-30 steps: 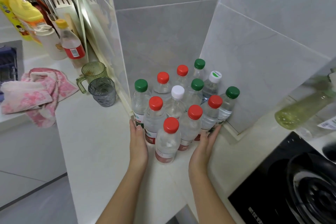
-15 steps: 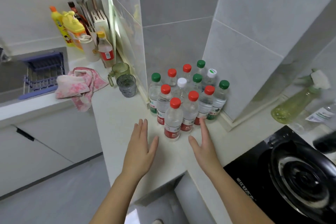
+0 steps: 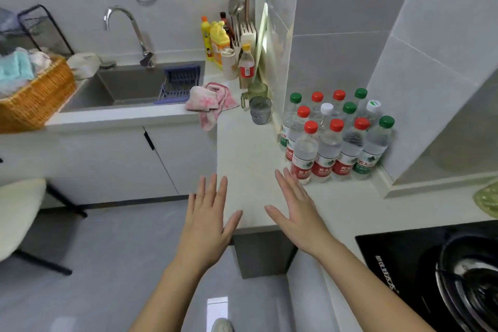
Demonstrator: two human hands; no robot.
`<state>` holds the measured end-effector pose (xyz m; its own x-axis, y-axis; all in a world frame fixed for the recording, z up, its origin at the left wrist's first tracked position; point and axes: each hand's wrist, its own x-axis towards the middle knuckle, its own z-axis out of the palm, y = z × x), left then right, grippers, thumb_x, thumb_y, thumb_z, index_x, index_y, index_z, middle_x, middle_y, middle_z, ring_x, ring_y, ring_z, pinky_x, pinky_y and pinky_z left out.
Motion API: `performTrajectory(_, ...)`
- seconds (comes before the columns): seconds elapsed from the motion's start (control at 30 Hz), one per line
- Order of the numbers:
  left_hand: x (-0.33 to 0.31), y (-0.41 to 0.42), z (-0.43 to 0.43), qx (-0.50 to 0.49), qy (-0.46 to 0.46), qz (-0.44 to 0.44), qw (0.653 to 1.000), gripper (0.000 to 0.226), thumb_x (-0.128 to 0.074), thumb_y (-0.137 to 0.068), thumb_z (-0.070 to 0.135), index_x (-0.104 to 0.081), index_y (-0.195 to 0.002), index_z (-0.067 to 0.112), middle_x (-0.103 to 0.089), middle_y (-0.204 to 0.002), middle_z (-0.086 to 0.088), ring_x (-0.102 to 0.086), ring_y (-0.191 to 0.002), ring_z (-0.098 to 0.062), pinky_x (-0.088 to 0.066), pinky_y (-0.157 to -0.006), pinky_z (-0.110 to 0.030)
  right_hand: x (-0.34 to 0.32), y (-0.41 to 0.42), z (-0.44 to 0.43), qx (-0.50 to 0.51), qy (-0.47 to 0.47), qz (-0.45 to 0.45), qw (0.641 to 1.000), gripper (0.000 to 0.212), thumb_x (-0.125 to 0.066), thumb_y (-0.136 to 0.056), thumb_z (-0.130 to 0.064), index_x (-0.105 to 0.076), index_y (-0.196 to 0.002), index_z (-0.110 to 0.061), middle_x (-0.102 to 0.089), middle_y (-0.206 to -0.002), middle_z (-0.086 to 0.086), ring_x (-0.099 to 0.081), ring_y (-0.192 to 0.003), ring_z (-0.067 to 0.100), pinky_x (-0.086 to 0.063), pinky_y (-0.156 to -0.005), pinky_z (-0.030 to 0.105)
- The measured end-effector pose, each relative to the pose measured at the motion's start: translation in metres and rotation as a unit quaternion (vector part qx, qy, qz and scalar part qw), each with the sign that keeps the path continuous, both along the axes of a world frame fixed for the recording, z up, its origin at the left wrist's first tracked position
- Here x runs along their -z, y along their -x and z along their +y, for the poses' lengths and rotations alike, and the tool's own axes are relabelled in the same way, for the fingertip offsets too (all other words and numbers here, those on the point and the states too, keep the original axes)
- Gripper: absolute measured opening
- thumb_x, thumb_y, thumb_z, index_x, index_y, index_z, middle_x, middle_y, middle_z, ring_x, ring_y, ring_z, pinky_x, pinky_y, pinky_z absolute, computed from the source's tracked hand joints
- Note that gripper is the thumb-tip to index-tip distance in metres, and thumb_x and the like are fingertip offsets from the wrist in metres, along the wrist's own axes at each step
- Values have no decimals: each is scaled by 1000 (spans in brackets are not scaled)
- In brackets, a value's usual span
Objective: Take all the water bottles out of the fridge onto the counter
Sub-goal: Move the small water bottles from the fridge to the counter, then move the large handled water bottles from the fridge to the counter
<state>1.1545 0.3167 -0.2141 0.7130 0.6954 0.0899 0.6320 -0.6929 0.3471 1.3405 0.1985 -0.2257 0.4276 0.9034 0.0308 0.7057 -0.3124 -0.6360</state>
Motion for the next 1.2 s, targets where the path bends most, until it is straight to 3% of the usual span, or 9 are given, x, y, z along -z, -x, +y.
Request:
performTrajectory(0.2,4,82,-16,-90,5,4,996,83,11,-78,79,17,-148,35,25,-157,11,34,-141,-8,12,-118,-33,-14,62,25,-107,66,-33,991,73,-39,-99,-55,8,-153,-41,16,-162,-13,16,-150,11,1,-123,43)
performTrajectory(0.3,0,122,-23,-114,1,1,993,90,13,-76,80,11,-152,32,19,-161,8,32,-142,-9,13,-117,-31,-16,98,39,-149,55,-44,986,73,-39,-98,-56,7,-153,-42,14,-163,-13,15,-149,10,2,-122,41)
performTrajectory(0.43,-8,189,-35,-155,-6,-8,988,86,2,-81,75,6,-155,30,18,-162,8,31,-143,-9,12,-117,-32,-23,160,49,-197,34,-67,977,73,-39,-97,-58,6,-153,-42,9,-164,-11,11,-150,11,3,-118,35)
performTrajectory(0.63,-13,335,-80,-218,-11,-26,975,94,12,-76,82,4,-154,29,14,-161,7,29,-144,-10,10,-117,-33,-30,302,36,-281,8,-69,957,73,-42,-97,-56,2,-154,-41,5,-164,-11,8,-151,12,-3,-123,41)
performTrajectory(0.83,-21,507,-147,-312,-29,-9,950,83,-2,-81,74,9,-152,32,20,-160,9,31,-143,-10,10,-119,-34,-31,462,15,-369,-13,-68,927,72,-42,-97,-55,1,-153,-43,3,-164,-12,8,-151,11,-6,-123,44)
performTrajectory(1.03,-31,624,-197,-401,-46,0,915,91,14,-76,80,12,-152,31,20,-161,7,29,-144,-12,10,-118,-35,-48,600,0,-474,-28,-93,875,72,-43,-98,-54,-1,-155,-38,4,-164,-12,9,-151,11,-3,-123,40)
performTrajectory(1.2,-27,696,-222,-471,-52,-16,881,82,-3,-83,71,8,-153,31,16,-161,6,26,-146,-13,6,-121,-38,-54,685,-2,-548,-45,-138,823,70,-39,-99,-55,-1,-155,-38,6,-164,-11,10,-151,13,-1,-123,39)
